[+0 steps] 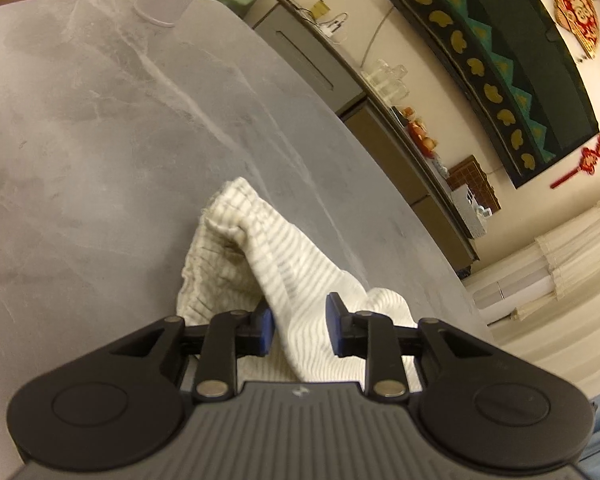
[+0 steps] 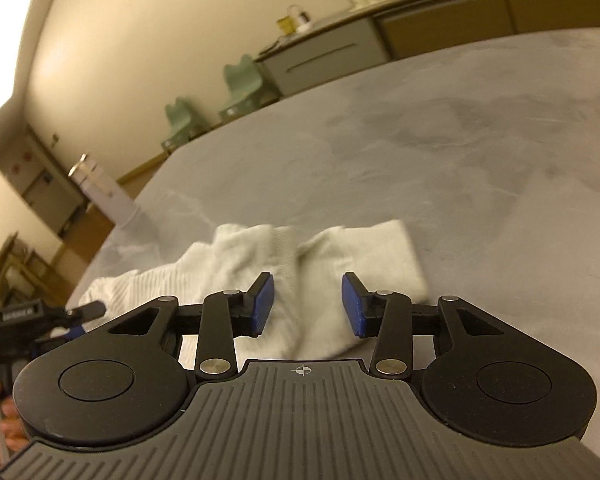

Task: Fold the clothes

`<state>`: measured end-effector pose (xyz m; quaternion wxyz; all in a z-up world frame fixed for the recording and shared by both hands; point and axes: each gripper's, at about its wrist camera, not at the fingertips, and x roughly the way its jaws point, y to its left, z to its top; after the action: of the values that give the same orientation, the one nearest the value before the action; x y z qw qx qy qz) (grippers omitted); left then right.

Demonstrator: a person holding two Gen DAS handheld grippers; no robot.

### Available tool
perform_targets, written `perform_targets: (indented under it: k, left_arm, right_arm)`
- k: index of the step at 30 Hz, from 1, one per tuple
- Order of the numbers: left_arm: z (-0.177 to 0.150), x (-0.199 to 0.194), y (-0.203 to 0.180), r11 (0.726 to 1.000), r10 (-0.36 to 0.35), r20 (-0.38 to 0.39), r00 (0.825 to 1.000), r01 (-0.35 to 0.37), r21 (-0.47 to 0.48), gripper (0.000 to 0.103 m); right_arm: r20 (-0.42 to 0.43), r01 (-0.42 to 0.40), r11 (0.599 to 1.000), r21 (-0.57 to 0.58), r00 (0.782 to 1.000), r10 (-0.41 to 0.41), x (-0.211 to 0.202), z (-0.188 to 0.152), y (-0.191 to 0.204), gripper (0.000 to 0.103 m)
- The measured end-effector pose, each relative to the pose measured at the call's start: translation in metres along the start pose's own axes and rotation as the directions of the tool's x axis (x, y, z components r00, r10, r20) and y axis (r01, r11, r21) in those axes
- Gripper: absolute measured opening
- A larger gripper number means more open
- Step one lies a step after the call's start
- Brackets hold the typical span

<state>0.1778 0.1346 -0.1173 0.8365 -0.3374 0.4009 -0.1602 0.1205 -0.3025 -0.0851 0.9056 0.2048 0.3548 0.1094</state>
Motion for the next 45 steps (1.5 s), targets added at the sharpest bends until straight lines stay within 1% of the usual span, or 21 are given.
perform_targets:
  k: [2, 3, 4, 5, 7, 9, 11, 14, 16, 23, 25, 26, 27, 28, 29, 33, 35, 37, 39, 43, 45]
  left_arm:
    - [0.003, 0.003, 0.002, 1.0, -0.01, 0.003, 1.0, 0.01, -0.003, 0.028]
    - [0.004, 0.004, 0.002, 1.0, -0.01, 0.003, 1.0, 0.01, 0.001, 0.028]
    - [0.005, 0.006, 0.001, 1.0, -0.006, 0.003, 1.0, 0.006, 0.009, 0.028]
    - [0.005, 0.007, 0.001, 1.0, -0.002, 0.001, 1.0, 0.002, 0.014, 0.027]
    - [0.005, 0.008, 0.003, 1.0, 0.003, -0.008, 1.0, -0.003, 0.011, 0.026]
    - [0.004, 0.008, 0.005, 1.0, 0.009, -0.013, 1.0, -0.009, 0.0, 0.024]
    - [0.005, 0.009, 0.007, 1.0, 0.013, -0.017, 1.0, -0.013, -0.008, 0.024]
    - [0.005, 0.009, 0.006, 1.0, 0.017, -0.021, 1.0, -0.017, -0.002, 0.024]
    - [0.005, 0.009, 0.006, 1.0, 0.018, -0.022, 1.0, -0.019, -0.004, 0.024]
    - [0.003, 0.012, 0.004, 0.999, 0.037, -0.036, 0.999, -0.037, 0.009, 0.024]
    - [0.001, 0.015, 0.002, 0.999, 0.041, -0.048, 0.998, -0.04, 0.019, 0.024]
    - [0.0, 0.016, 0.0, 0.999, 0.045, -0.051, 0.998, -0.044, 0.028, 0.024]
    - [-0.001, 0.017, -0.001, 0.998, 0.05, -0.051, 0.997, -0.048, 0.038, 0.024]
    - [-0.001, 0.017, -0.003, 0.997, 0.055, -0.051, 0.997, -0.052, 0.048, 0.024]
    - [-0.001, 0.016, -0.004, 0.997, 0.057, -0.051, 0.997, -0.054, 0.053, 0.024]
    - [-0.002, 0.016, -0.004, 0.997, 0.055, -0.053, 0.997, -0.053, 0.049, 0.024]
    - [-0.004, 0.016, -0.005, 0.997, 0.056, -0.056, 0.997, -0.053, 0.055, 0.024]
    - [-0.005, 0.016, -0.007, 0.997, 0.056, -0.06, 0.997, -0.052, 0.064, 0.024]
    - [-0.006, 0.014, -0.007, 0.997, 0.054, -0.062, 0.997, -0.049, 0.066, 0.024]
    - [-0.005, 0.007, -0.009, 0.998, 0.037, -0.03, 0.999, -0.036, 0.051, 0.026]
    - [-0.001, 0.002, -0.009, 0.999, 0.022, -0.001, 1.0, -0.022, 0.037, 0.029]
  right_arm:
    - [-0.013, 0.008, 0.999, -0.047, 1.0, -0.009, 0.009, -0.001, 0.01, 0.042]
    - [-0.02, 0.004, 0.997, -0.077, 1.0, -0.005, 0.013, -0.002, 0.018, 0.034]
    - [0.001, -0.004, 0.989, -0.151, 1.0, 0.004, 0.011, -0.005, 0.031, 0.017]
    - [0.02, -0.018, 0.974, -0.225, 1.0, 0.023, 0.009, -0.008, 0.044, 0.017]
    - [0.026, -0.14, 0.921, -0.364, 0.987, 0.16, -0.002, -0.016, 0.068, 0.015]
    - [-0.007, -0.158, 0.905, -0.395, 0.986, 0.169, -0.003, -0.021, 0.073, 0.017]
    - [0.022, -0.098, 0.951, -0.293, 0.994, 0.109, -0.003, -0.02, 0.055, 0.035]
    - [0.062, -0.075, 0.991, -0.114, 0.995, 0.083, -0.006, -0.016, 0.025, 0.04]
    - [0.065, -0.058, 0.996, -0.065, 0.996, 0.062, -0.004, -0.017, 0.018, 0.042]
    - [-0.031, -0.178, 0.954, -0.243, 0.984, 0.176, 0.014, -0.023, 0.058, 0.057]
    - [-0.069, -0.172, 0.942, -0.288, 0.985, 0.158, 0.022, -0.027, 0.068, 0.057]
    - [-0.09, -0.154, 0.94, -0.306, 0.987, 0.132, 0.028, -0.029, 0.072, 0.051]
    - [-0.109, -0.137, 0.936, -0.324, 0.988, 0.107, 0.032, -0.03, 0.076, 0.038]
    - [-0.114, -0.125, 0.933, -0.336, 0.989, 0.091, 0.033, -0.031, 0.078, 0.018]
    - [-0.094, -0.116, 0.936, -0.334, 0.992, 0.09, 0.029, -0.03, 0.078, 0.015]
    - [0.086, -0.141, 0.966, -0.215, 0.983, 0.163, -0.015, -0.019, 0.063, 0.011]
    - [0.184, -0.044, 0.996, -0.082, 0.981, 0.059, -0.029, -0.021, 0.041, 0.025]
    - [0.196, 0.109, 0.994, 0.026, 0.974, -0.112, -0.028, -0.029, 0.022, 0.031]
    - [0.115, 0.074, 0.994, 0.084, 0.99, -0.083, -0.02, -0.034, 0.008, 0.031]
    - [0.141, -0.032, 0.981, 0.191, 0.99, 0.004, -0.022, -0.029, -0.002, 0.051]
    - [0.14, -0.013, 0.979, 0.205, 0.99, -0.017, -0.016, -0.02, -0.003, 0.051]
